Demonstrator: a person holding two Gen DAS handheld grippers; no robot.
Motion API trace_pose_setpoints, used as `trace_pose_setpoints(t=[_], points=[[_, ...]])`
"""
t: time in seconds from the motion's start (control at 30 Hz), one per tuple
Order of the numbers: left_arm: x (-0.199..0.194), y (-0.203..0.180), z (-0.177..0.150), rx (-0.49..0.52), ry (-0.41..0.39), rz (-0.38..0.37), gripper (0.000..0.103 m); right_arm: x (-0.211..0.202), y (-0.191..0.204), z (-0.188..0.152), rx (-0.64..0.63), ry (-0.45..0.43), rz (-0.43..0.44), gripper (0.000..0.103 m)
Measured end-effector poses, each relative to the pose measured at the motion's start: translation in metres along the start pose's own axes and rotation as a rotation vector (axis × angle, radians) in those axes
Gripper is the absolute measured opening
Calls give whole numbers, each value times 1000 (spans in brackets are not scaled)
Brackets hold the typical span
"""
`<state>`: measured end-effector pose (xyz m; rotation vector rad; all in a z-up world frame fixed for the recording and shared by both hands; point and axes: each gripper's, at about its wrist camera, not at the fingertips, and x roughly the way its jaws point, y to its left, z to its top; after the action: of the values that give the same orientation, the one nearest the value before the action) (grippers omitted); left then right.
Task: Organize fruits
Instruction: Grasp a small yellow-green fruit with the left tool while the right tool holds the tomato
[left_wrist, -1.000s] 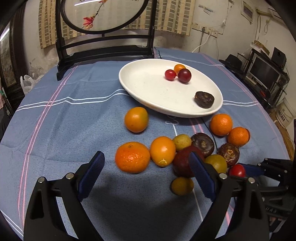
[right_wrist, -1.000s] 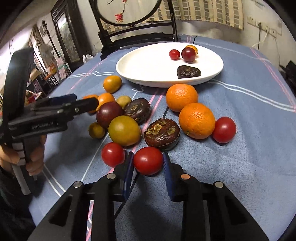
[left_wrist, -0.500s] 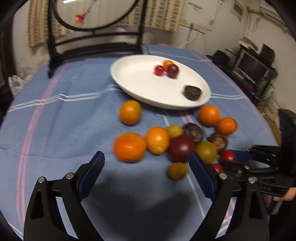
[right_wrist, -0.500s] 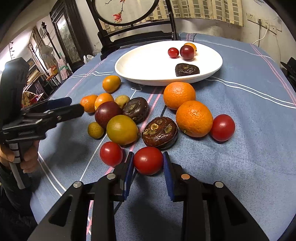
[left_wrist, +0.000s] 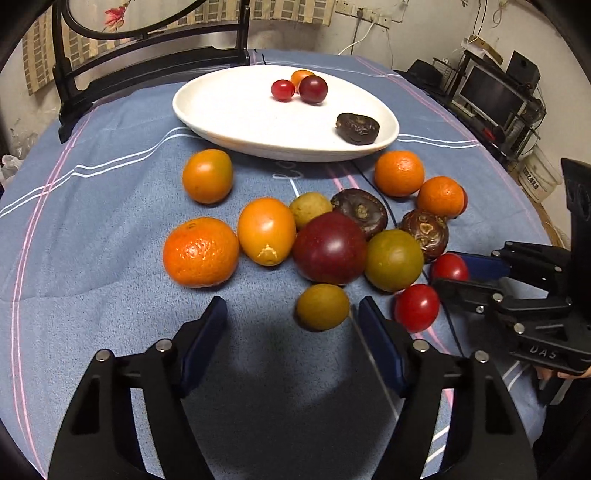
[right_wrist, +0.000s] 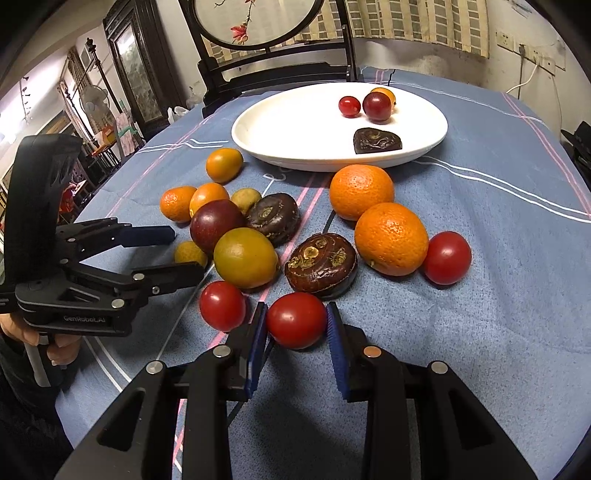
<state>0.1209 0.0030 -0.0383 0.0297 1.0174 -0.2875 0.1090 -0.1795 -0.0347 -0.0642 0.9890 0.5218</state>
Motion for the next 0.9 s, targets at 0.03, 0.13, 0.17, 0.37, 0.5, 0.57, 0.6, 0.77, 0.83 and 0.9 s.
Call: trace_pose_setpoints(t=[0.03, 0.13, 0.17, 0.37, 0.5, 0.57, 0.6, 0.77, 0.83, 0.9], points=[[0, -1, 0, 4, -4, 4, 67, 0, 0, 0, -3, 0, -4, 33], [1, -5, -1, 18, -11, 5, 67, 0, 2, -1, -12, -3, -14, 33], [1, -7, -1, 29, -15, 18, 67, 0, 2, -1, -12, -4, -15, 33], [5, -18, 0, 72, -36, 45, 54, 0, 3, 0, -7, -10, -23, 32], [5, -27, -2, 116, -66, 46, 32, 0, 3, -1, -4, -14, -22, 32], [5, -26, -2, 118, -70, 39, 29, 0, 3, -1, -5, -15, -24, 32], [5, -25, -2, 115, -72, 36, 28, 0, 3, -1, -6, -15, -24, 32], [3, -21, -2, 114, -60, 3, 28, -5, 0, 1, 19, -42, 33, 32], [-4, -14, -2, 80, -61, -31, 28, -11, -1, 3, 25, -64, 60, 32], [-15, -10, -3, 54, -90, -64, 28, -18, -3, 4, 42, -92, 91, 32]])
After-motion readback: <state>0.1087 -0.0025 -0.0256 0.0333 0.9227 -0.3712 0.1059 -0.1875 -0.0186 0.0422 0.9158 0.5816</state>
